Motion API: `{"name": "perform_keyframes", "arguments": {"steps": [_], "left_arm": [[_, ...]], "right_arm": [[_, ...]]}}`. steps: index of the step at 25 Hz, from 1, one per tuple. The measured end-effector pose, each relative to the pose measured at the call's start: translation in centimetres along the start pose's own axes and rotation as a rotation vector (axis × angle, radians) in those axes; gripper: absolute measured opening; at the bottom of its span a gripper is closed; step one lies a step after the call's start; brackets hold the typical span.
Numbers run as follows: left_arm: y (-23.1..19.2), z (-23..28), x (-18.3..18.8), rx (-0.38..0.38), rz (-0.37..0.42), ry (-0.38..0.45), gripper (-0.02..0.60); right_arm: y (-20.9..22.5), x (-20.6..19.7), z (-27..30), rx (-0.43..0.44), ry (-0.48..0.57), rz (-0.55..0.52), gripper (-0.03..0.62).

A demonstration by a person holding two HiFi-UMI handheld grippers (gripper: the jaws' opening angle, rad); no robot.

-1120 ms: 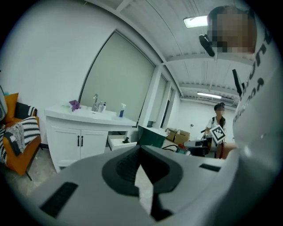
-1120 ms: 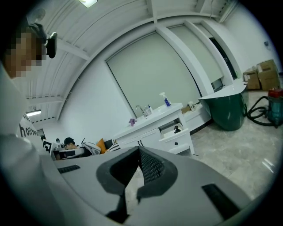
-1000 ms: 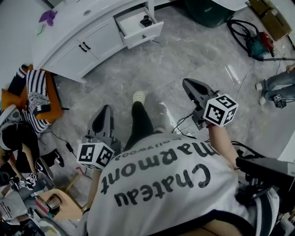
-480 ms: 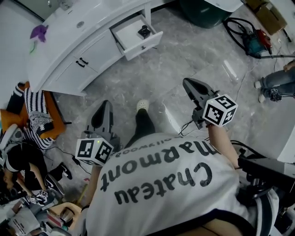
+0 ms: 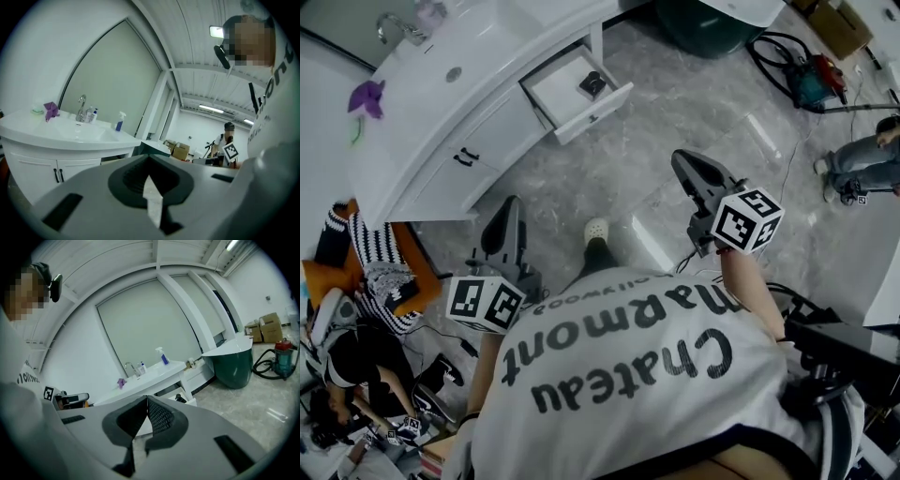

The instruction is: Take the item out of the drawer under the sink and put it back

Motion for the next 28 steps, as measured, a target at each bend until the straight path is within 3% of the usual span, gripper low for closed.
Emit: {"name": "perform_keyframes", "arguments": {"steps": [19,25,28], "left_arm": [[-8.0,7.8,5.6,-0.111,0.154,0.006,0.009],[-8.1,9.6,6.5,-0.172,0.102,0.037,0.009],[-7.6,10.4,6.1,-0.179,0.126,0.022,0.009]], "right_arm": [[-0.6,2.5,8.2,-0.050,0.007,-0.011,0.011],[-0.7,3.2,8.6,-0.073,0.021,-0.028,0.011],[-0.3,3.2,8.2,-0.086,0.037,-0.014,0.012]]}}
Point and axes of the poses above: the fingertips, and each gripper's own axes: z forward along the fingers, y to its right, x out of its top, the point moved 1 cm from there along -z, backward along the fingers, and after that the axes turned 6 degrees about z, right-handed, at the moved point
